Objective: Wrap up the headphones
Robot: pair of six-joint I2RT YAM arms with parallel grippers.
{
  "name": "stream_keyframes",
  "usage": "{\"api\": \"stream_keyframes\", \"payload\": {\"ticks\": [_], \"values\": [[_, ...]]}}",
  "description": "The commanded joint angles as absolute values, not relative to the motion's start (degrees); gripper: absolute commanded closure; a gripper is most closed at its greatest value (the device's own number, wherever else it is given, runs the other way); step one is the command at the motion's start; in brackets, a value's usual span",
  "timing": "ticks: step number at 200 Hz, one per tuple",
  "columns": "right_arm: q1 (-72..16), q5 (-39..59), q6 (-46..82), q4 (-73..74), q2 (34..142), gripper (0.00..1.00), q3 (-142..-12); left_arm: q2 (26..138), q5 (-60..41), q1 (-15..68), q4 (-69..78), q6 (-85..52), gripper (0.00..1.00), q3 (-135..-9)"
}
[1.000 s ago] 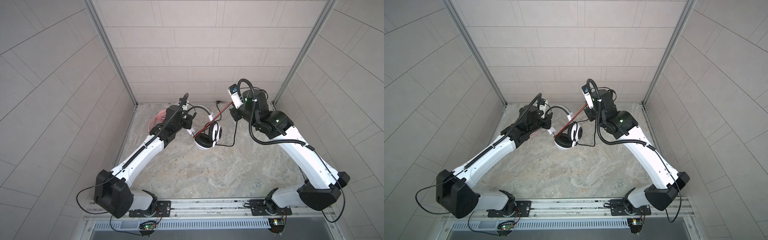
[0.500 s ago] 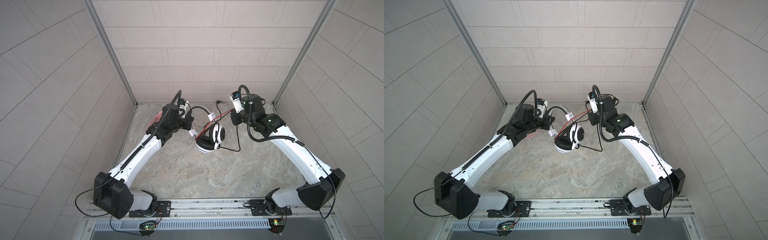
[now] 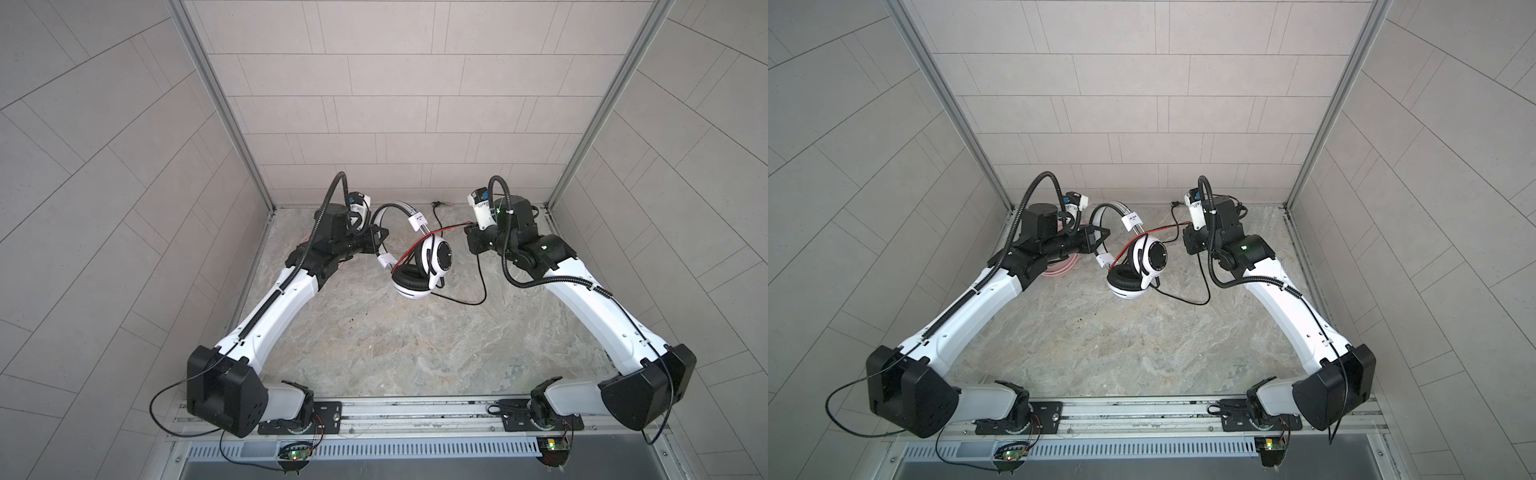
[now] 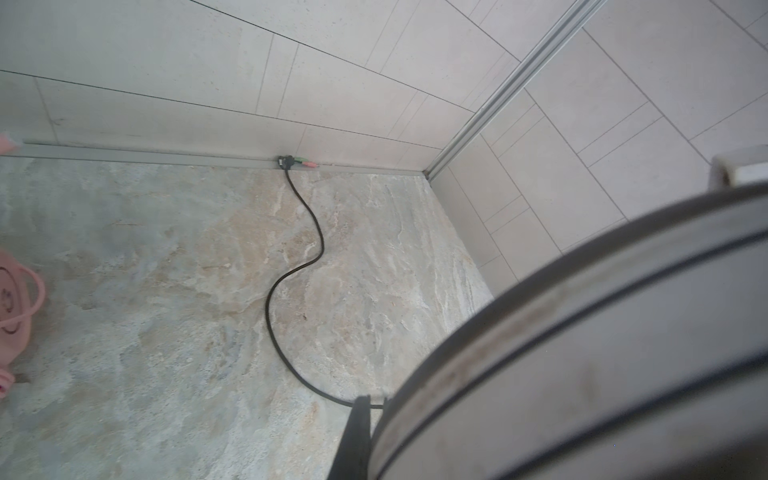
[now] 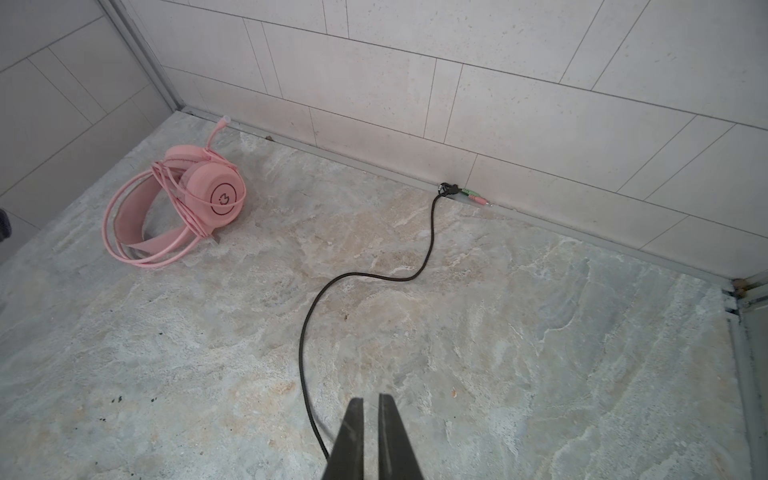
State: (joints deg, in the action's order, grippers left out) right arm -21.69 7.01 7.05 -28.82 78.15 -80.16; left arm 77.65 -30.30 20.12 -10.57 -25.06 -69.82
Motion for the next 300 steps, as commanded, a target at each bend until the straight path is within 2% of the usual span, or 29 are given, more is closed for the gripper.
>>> {"api": "stream_keyframes", "payload": {"ticks": [1,87,184,214,250,300], "values": [[-21.4,10.6,9.5,-25.4,80.6,0.87,-80.4,77.6,-38.8,19.9,-4.6,-29.9,1.0,-74.5],[-21.4,24.7,19.7,-7.1,90.9,0.65,-78.9,78.1,-46.4,19.9,1.5,-38.2,1.0,-76.5],[-21.3,30.0,29.9,11.8,107.5,0.61,-85.9,78.7,-50.1,19.9,2.6,-42.5,1.0,-79.5],[-21.1,28.3,30.7,14.8,112.0,0.65,-88.7,79.5,-52.1,19.9,4.7,-46.4,1.0,-79.9],[-21.4,28.4,32.5,15.9,115.5,0.91,-92.4,79.3,-51.7,19.7,5.7,-48.2,1.0,-80.5],[-23.7,26.6,30.0,14.0,111.9,0.92,-86.3,78.9,-43.0,19.5,5.6,-48.6,1.0,-82.5]]}}
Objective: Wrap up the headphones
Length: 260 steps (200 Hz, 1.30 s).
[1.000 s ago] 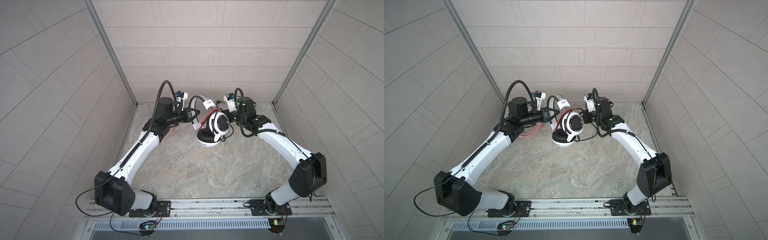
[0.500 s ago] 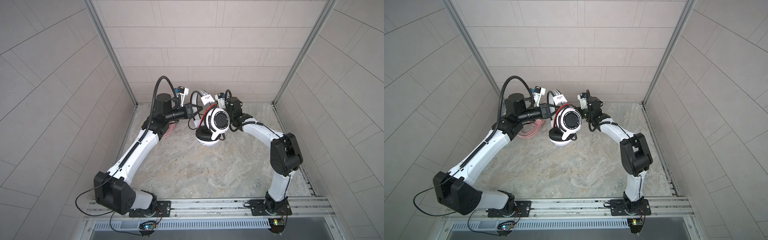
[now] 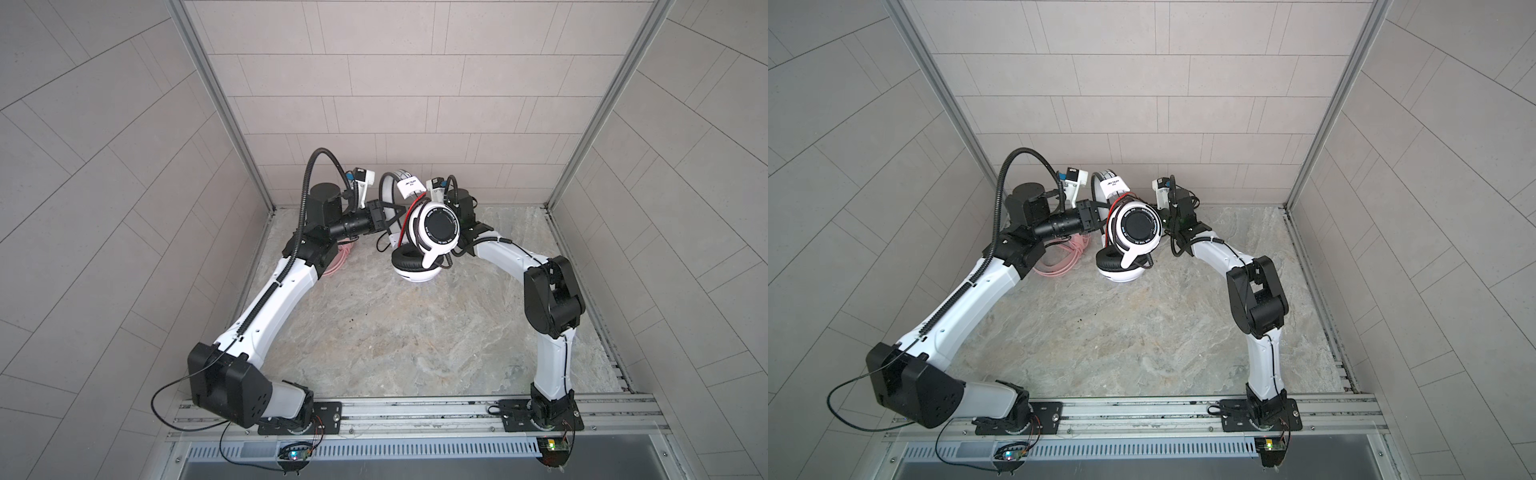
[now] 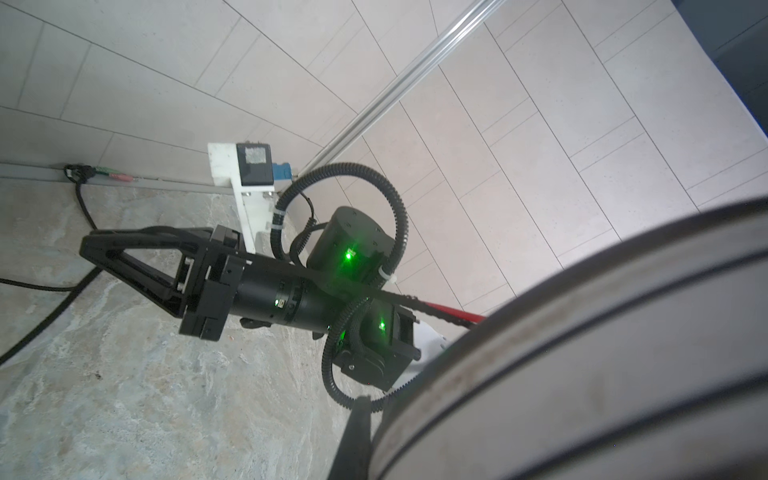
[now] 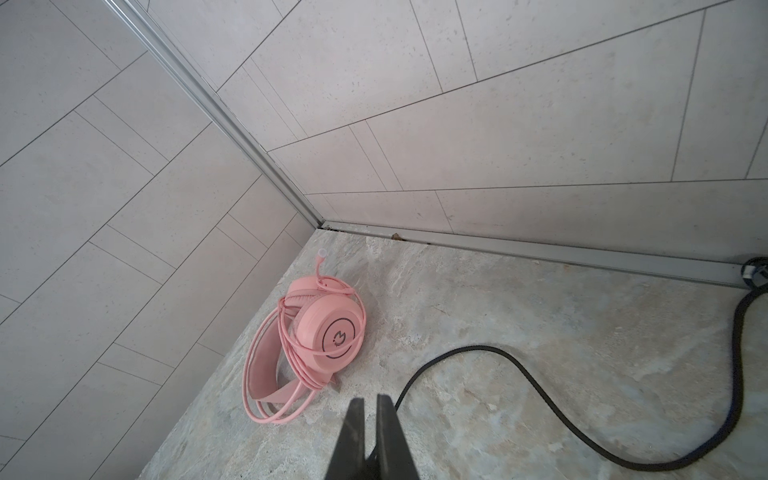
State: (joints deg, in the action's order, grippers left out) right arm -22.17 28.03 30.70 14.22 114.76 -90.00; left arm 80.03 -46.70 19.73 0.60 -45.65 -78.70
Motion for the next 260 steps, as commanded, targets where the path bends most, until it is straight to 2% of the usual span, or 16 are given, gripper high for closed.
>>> {"api": "stream_keyframes", "payload": {"ticks": [1,77,172,260], "values": [[-23.8,26.6,29.9,14.1,111.7,0.92,-85.9,79.0,-42.9,19.5,5.7,-48.7,1.0,-82.5],[-30.9,25.1,24.4,9.4,101.9,0.92,-74.5,81.4,-31.7,19.5,18.9,-58.3,1.0,-82.3],[-39.6,22.2,30.2,14.5,89.2,0.9,-60.8,78.9,-0.2,19.5,18.0,-61.3,1.0,-77.3],[-54.5,4.8,14.2,-11.6,78.7,0.9,-64.4,80.6,14.2,20.0,9.6,-52.8,1.0,-79.9]]}}
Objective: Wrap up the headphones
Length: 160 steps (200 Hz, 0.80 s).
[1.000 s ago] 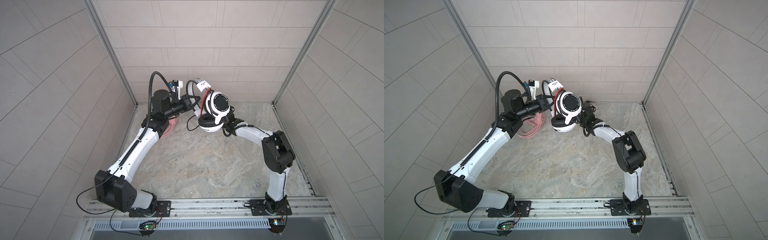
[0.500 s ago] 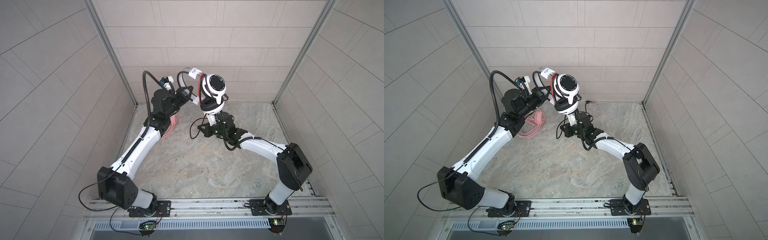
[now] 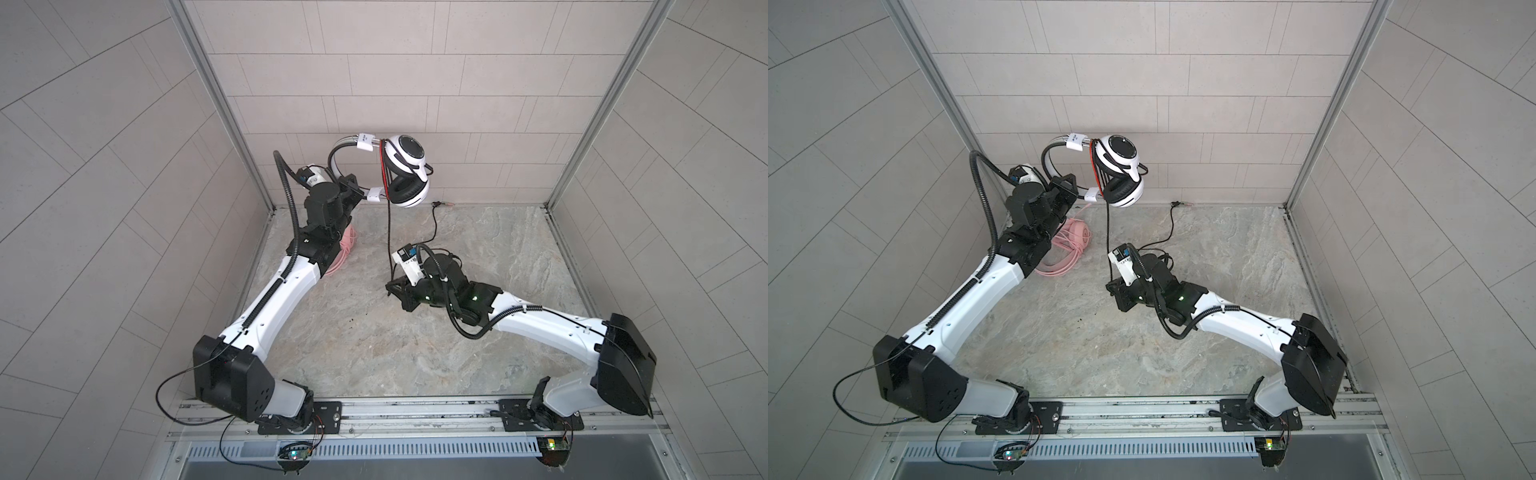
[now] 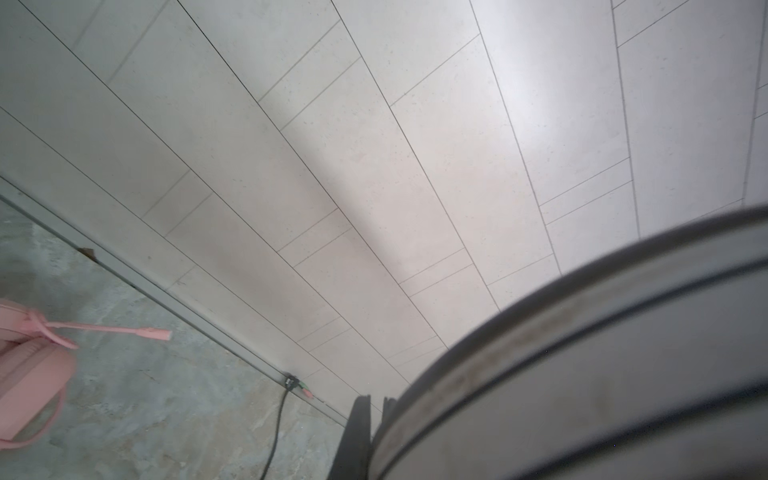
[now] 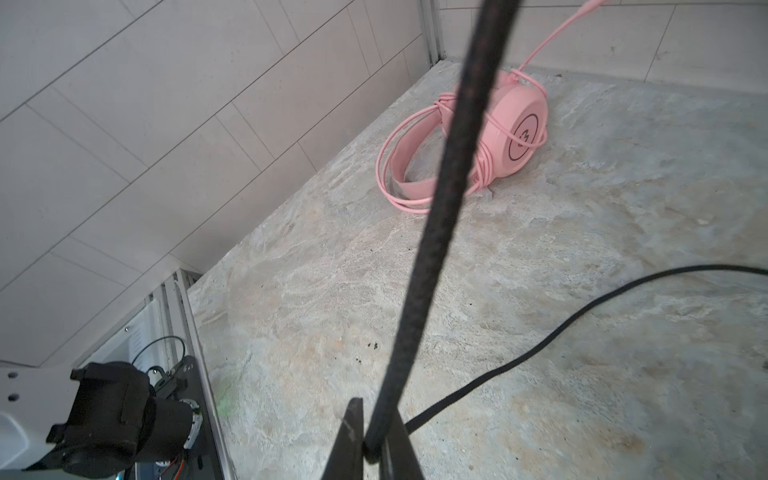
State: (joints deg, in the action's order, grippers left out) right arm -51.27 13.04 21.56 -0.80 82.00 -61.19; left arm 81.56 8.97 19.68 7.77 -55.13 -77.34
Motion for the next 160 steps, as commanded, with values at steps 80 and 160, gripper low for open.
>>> {"api": "stream_keyframes", "payload": {"ticks": [80,160], "values": [[-57.9,-4.1,3.4,-27.5,74.4,0.9,-78.4,82.3,23.3,27.1,1.1,-31.1,1.0,-80.5],[-55.3,-17.1,-6.4,-34.3,71.9,0.89,-90.0,81.8,24.1,30.5,-3.7,-18.5,1.0,-72.9]]}}
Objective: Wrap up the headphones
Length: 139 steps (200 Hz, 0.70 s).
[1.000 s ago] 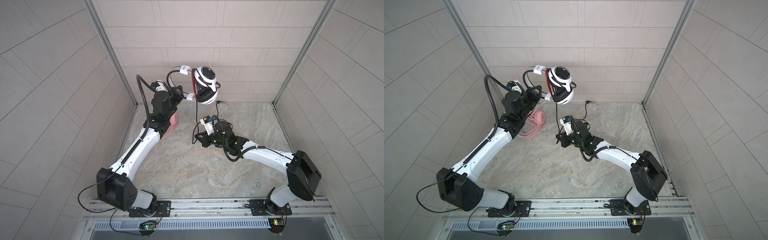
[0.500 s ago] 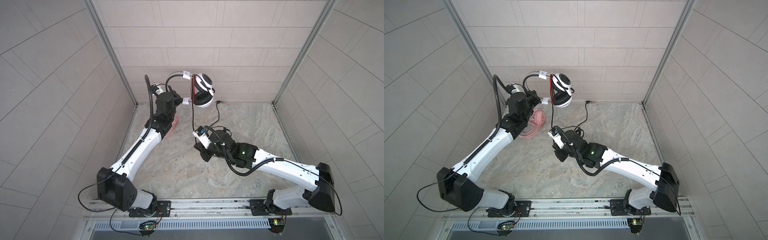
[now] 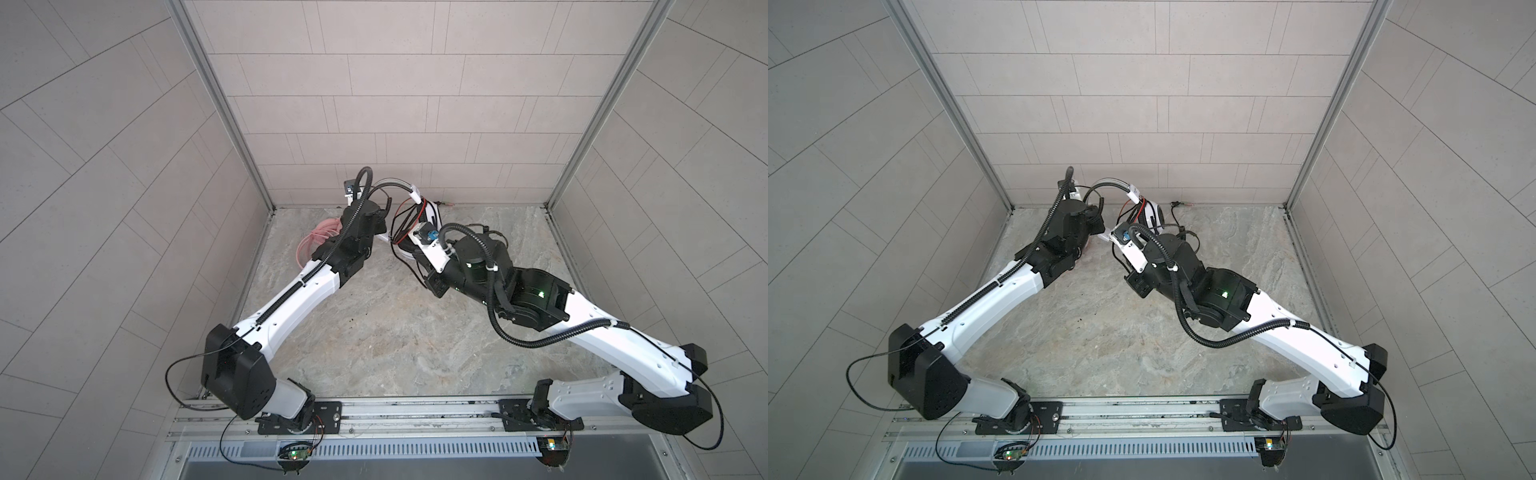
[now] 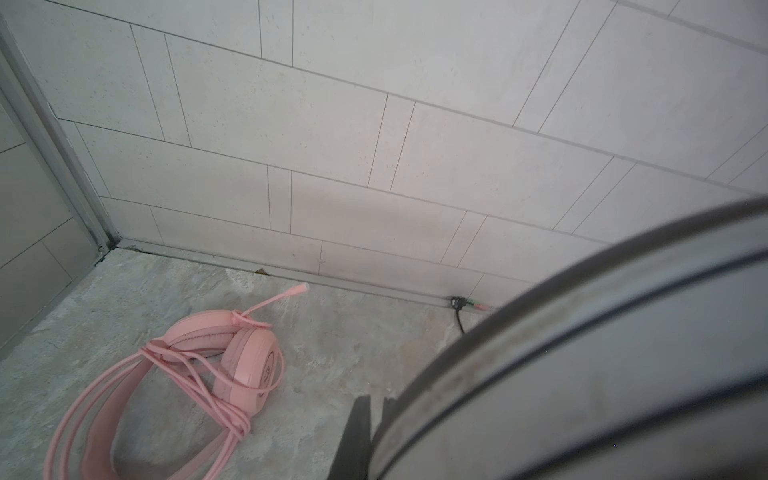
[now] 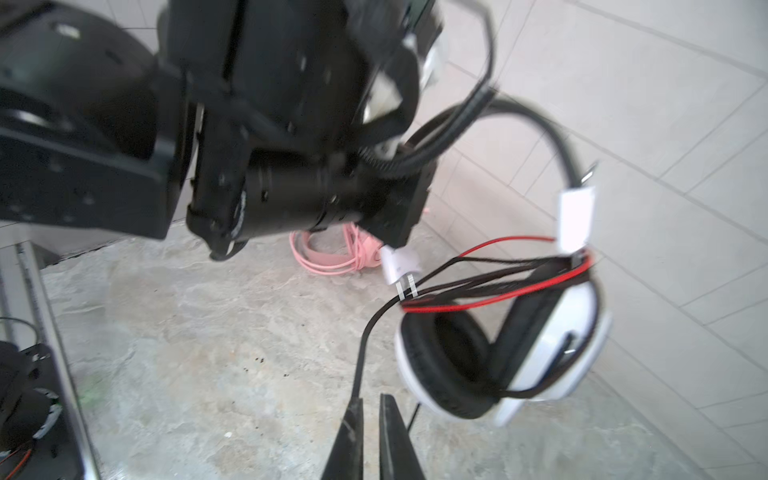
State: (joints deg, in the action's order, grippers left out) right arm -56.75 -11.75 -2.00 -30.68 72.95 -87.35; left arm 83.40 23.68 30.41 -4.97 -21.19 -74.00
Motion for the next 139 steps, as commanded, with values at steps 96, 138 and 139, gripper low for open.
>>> {"api": "stream_keyframes", "payload": {"ticks": [96,138,139], "values": [[-34.0,0.7,8.4,-24.5,67.3,0.83,-71.5,77.6,17.5,30.3,-5.2,-21.0,1.0,-74.8],[-26.7,15.2,18.2,-9.6,65.3,0.58,-53.1,75.7,14.3,29.2,-6.8,-25.9,1.0,-78.8],[-26.7,15.6,18.3,-9.3,65.3,0.57,-52.7,75.6,14.2,29.2,-6.8,-26.0,1.0,-78.9]]}}
